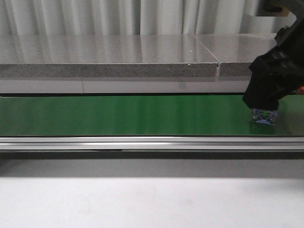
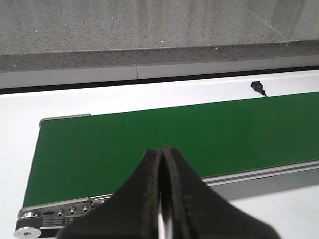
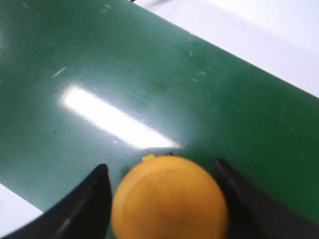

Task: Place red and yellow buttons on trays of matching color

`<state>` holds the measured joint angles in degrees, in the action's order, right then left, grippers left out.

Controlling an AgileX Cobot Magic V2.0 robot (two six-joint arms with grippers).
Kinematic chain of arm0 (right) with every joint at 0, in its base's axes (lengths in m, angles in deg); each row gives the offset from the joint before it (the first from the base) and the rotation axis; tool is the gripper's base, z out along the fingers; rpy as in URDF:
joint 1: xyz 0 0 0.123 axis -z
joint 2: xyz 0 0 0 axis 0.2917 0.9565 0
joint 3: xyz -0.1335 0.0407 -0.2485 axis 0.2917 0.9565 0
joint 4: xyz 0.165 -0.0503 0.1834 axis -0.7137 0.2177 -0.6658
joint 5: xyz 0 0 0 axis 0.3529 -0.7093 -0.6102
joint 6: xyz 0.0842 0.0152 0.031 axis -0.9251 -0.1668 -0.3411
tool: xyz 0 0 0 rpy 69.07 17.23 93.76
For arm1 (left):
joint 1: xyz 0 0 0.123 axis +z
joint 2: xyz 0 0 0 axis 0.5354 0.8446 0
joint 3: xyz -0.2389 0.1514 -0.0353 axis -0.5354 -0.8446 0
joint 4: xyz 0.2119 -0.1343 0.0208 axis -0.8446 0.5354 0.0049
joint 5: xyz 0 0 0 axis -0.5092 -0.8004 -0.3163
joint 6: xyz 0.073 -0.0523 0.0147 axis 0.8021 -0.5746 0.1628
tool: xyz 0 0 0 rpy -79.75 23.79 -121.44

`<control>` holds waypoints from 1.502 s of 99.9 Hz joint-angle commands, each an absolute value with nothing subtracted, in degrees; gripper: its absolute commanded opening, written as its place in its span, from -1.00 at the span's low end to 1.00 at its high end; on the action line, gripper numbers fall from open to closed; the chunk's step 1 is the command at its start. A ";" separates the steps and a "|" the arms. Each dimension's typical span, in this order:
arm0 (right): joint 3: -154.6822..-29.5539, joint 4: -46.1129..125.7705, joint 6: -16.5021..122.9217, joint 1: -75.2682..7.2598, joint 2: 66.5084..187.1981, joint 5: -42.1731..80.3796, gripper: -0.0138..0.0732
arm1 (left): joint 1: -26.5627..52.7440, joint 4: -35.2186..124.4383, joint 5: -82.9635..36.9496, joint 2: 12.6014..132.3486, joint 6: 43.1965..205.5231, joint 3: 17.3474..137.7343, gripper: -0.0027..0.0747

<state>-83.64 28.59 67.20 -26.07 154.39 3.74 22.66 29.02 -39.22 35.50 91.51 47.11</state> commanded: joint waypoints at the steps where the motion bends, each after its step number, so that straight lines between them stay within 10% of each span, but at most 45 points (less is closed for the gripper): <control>1: -85.09 27.15 67.82 -26.15 152.59 6.14 -0.05 | 22.25 29.85 -35.17 35.82 91.50 48.68 -0.98; 48: -85.45 26.56 64.72 -21.18 145.32 2.62 -0.16 | 22.25 29.85 -35.17 35.82 91.50 48.68 -0.98; 109: -85.45 26.56 50.68 19.10 134.62 2.68 -0.16 | 22.25 29.85 -35.17 35.82 91.50 48.68 -0.98; 150: -85.45 26.61 48.54 29.74 136.46 8.41 -0.16 | 22.25 29.85 -35.17 35.82 91.50 48.68 -0.98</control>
<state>-83.64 27.76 48.59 28.07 136.57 5.00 22.66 29.02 -39.22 35.50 91.51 47.11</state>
